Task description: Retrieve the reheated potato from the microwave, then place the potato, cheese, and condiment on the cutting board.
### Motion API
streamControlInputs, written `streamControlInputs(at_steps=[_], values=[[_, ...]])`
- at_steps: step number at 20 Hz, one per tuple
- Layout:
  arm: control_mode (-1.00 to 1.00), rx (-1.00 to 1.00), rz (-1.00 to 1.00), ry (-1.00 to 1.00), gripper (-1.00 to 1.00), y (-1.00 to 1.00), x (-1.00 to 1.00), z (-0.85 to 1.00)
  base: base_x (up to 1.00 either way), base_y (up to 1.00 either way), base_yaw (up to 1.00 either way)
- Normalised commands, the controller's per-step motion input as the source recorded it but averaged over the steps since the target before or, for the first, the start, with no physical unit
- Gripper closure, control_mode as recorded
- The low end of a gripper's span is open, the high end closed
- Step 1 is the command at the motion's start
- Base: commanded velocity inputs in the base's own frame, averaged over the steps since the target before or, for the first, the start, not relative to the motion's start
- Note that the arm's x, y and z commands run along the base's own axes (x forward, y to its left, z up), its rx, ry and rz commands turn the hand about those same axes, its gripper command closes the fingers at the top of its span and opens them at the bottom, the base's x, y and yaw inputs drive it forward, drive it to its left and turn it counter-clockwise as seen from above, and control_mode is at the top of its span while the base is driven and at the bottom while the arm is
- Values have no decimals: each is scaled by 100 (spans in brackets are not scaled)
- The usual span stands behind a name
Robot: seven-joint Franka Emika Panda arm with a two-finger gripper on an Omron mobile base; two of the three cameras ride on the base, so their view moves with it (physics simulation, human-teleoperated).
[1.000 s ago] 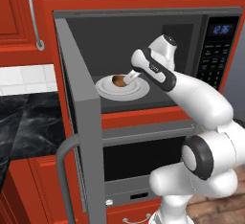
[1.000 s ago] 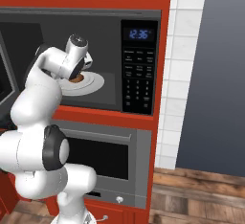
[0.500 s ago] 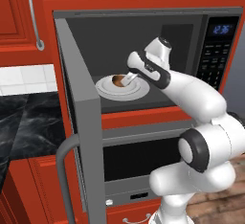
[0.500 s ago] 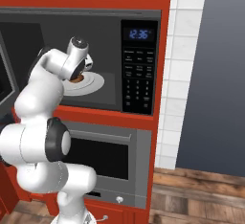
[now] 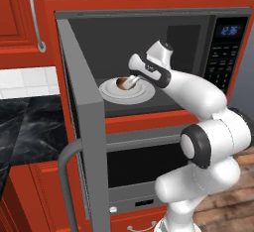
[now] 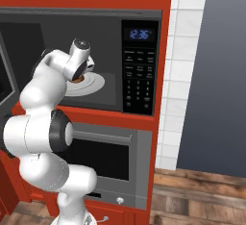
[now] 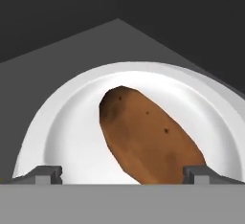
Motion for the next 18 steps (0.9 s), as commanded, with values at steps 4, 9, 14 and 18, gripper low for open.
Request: streamControlInputs(at_steps=[4, 9, 14, 18], values=[[-100, 0, 0, 4, -100, 7, 21, -13, 0, 0, 0], [-100, 0, 0, 0, -100, 2, 18, -3, 0, 0, 0], [-100, 0, 0, 0, -100, 7, 9, -14, 0, 0, 0], [-100, 0, 0, 0, -100, 14, 0, -23, 0, 0, 0]])
